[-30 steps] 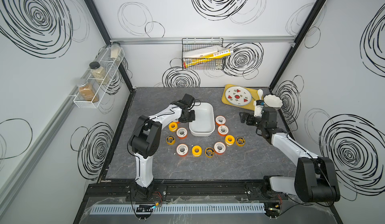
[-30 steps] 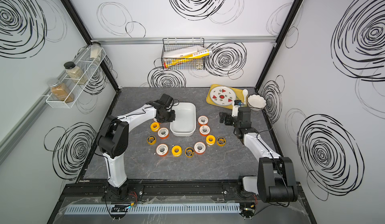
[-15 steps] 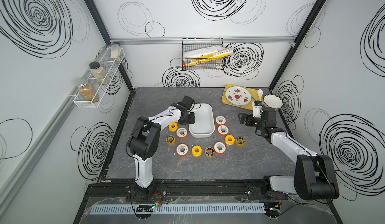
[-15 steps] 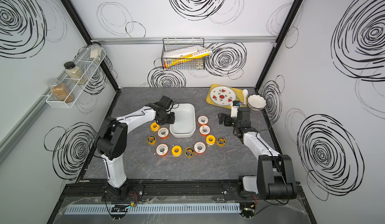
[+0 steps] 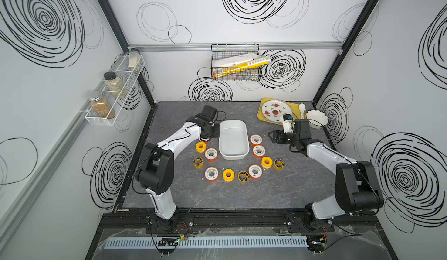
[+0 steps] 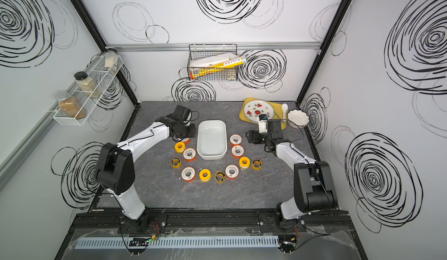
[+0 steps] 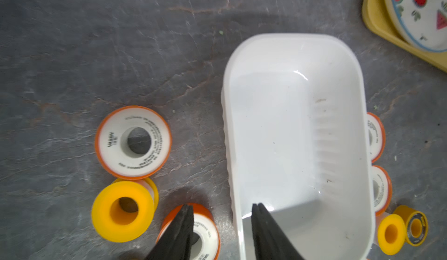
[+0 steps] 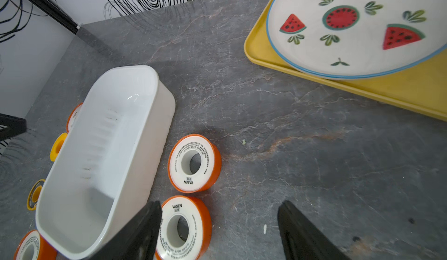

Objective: Put the sealing tape into the storage box
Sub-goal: Move the storage box to the center of the board, then pick up the sealing tape at the center of the board.

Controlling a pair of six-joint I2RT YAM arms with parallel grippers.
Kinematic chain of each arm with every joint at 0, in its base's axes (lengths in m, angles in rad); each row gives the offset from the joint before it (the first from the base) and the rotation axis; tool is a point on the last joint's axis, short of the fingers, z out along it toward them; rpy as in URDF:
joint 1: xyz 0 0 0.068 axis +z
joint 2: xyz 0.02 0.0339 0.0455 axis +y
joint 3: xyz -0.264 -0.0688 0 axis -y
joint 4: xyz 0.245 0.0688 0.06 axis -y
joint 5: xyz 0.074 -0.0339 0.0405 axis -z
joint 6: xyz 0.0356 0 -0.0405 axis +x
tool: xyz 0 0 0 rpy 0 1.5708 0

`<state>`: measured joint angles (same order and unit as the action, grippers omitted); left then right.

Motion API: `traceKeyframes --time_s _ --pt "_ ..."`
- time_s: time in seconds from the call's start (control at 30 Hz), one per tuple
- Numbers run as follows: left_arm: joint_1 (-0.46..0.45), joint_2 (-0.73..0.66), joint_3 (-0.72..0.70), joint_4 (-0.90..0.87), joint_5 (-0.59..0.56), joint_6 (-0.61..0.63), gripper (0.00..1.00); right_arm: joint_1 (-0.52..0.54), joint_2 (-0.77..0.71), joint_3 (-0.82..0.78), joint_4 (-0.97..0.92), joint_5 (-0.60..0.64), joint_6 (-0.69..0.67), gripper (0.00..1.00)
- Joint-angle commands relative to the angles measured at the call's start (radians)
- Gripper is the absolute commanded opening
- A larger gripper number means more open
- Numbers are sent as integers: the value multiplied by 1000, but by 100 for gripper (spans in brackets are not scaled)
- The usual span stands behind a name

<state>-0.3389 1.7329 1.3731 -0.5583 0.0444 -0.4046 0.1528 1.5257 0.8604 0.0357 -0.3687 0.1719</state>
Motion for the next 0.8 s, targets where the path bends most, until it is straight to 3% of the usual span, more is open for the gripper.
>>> traceKeyframes --time_s 0.0,0.23,0.4,0.77 --pt "65 -113 -61 23 29 59 47 39 40 57 -78 7 -2 76" --pt "155 -334 -264 163 46 97 45 112 144 162 -135 20 9 59" --pt "162 -397 -294 187 11 81 45 171 234 254 -188 66 18 47" --pt "208 -413 -301 175 9 70 45 254 387 392 -265 154 51 44"
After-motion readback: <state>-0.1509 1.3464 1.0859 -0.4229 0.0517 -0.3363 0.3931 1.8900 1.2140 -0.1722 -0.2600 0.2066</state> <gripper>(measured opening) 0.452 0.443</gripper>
